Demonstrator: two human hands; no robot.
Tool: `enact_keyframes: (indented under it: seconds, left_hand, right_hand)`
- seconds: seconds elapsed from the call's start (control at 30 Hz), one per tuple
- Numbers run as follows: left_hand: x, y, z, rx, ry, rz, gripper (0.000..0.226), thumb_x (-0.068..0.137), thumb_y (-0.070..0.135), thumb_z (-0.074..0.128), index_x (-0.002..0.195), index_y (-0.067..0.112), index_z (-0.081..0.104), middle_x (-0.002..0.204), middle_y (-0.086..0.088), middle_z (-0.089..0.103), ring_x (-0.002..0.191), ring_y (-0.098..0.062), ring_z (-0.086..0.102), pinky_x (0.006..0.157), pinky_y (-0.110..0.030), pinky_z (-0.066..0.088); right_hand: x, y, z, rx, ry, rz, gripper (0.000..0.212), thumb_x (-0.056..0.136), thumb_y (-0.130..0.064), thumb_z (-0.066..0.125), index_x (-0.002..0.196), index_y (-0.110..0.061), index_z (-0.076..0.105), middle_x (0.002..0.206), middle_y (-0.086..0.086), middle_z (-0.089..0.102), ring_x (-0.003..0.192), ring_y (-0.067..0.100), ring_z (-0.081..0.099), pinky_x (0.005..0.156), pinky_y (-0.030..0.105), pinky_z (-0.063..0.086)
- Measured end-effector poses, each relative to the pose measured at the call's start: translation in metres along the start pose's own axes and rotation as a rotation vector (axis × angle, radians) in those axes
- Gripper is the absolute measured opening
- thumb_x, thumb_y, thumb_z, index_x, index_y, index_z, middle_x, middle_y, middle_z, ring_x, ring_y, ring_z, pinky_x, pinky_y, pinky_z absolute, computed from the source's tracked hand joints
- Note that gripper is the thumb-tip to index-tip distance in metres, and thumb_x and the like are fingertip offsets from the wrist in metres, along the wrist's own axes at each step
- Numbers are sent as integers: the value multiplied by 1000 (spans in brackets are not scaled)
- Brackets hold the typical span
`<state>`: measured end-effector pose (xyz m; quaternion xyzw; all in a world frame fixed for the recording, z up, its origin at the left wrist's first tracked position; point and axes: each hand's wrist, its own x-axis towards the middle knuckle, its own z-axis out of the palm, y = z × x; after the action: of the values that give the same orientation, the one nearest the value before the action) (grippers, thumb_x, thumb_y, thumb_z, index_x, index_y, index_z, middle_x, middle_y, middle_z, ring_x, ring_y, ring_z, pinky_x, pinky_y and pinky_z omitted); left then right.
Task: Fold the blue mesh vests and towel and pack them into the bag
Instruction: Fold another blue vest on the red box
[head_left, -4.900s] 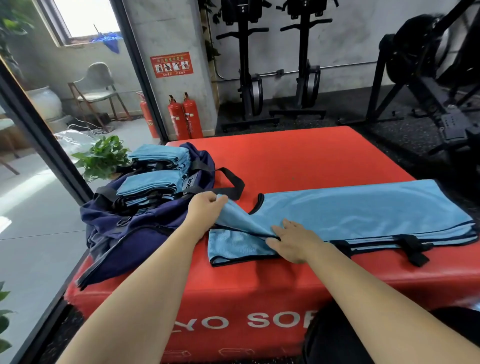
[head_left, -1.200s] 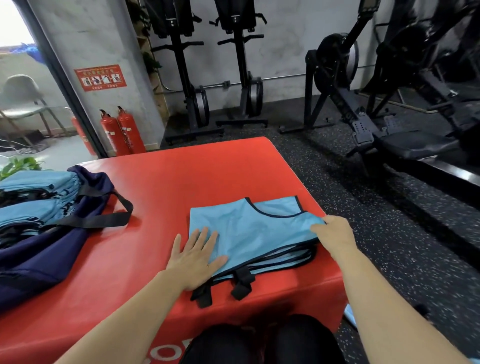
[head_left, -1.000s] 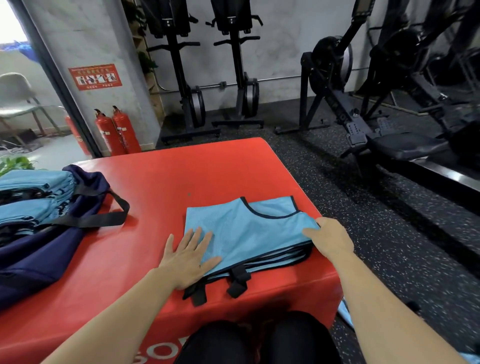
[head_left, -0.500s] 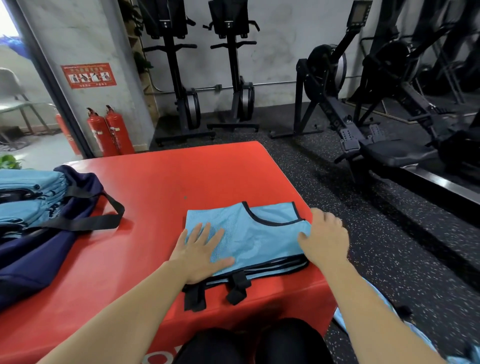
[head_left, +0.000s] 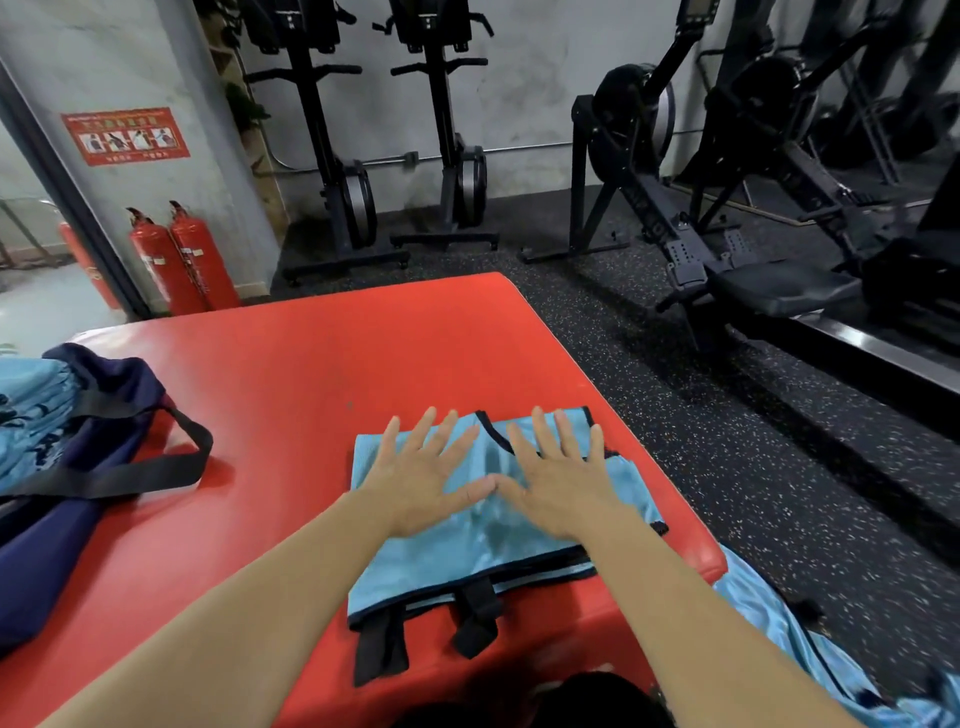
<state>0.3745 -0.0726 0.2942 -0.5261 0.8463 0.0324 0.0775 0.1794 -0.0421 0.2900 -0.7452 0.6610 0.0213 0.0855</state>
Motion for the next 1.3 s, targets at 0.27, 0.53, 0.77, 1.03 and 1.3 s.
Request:
enact_keyframes:
  seconds: [0.27,0.53,0.77,1.03,1.3]
  left_hand:
    - [60,-2,20,-2,-81,6,91,68,86,-8,149,45,-20,161,13,-19,149,-17,-20,116,-62,-8]
    - [58,-12,13,-96,-23,-43,85,71,82,-6,147,48,-22,163,13,-12,150,-16,-15,116,-60,-7]
    - [11,-52,25,-48,41,-81,99,63,86,-23,151,41,-16,164,6,-7,150,-19,-14,118,-56,-6]
    - [-20,-8,31,-10,0,126,110,47,92,-31,144,41,-26,162,11,-18,147,-13,-24,120,-47,-13]
    - [-8,14,27,-32,-147,189,121,48,98,-14,154,38,-11,162,10,-17,149,-15,-18,121,-47,-4]
  right_hand:
    - [6,11,43,5,83,70,82,83,-79,2,153,-37,-11,163,0,-14,148,31,-18,111,65,-16]
    - [-11,17,24,80,461,296,64,91,-54,42,142,-16,46,142,17,49,130,34,47,103,59,36]
    - [-54,46,9,326,210,886,67,76,-59,66,125,-14,55,131,8,54,125,27,43,100,41,33]
    - [-57,36,-6,434,137,791,33,85,-34,59,114,-18,61,127,8,56,125,28,40,102,41,31]
    - [-57,43,-2,885,305,664,42,76,-14,65,63,-18,26,61,-4,27,54,16,24,50,30,18]
